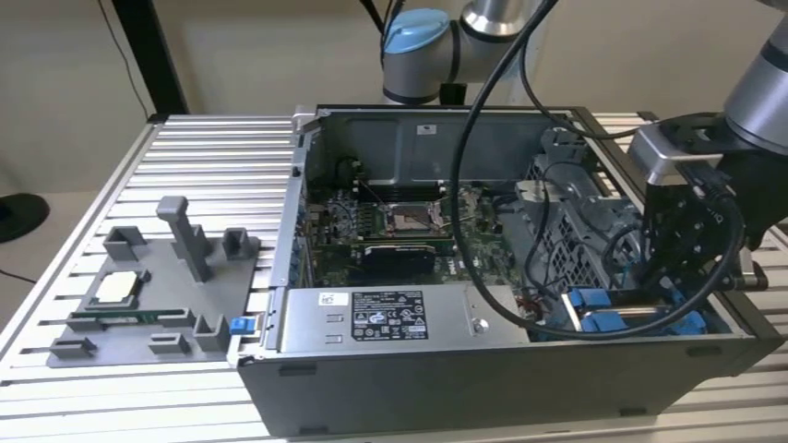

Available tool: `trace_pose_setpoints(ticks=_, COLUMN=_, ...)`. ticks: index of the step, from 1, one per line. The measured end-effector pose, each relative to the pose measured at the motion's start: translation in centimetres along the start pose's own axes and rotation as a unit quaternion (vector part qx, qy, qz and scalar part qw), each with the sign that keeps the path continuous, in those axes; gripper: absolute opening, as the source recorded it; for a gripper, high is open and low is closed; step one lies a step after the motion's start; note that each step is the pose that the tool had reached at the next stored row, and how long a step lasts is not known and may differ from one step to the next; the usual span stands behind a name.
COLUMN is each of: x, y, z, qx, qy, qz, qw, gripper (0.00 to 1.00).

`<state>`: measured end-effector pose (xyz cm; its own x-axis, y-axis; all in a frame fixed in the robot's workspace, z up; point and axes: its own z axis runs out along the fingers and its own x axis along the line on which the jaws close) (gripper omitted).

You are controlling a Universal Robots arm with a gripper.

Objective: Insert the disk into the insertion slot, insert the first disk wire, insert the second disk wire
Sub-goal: 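Insert the first disk wire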

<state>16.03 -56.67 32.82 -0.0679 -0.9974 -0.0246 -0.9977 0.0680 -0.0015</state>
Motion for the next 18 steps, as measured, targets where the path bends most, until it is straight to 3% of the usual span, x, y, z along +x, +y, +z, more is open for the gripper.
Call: trace_pose_setpoints(ticks=18, x=-0.04, y=0.01, z=0.25, qx=0.0001, qy=0.0011, qz=0.0, qw=1.0, gripper=0.0)
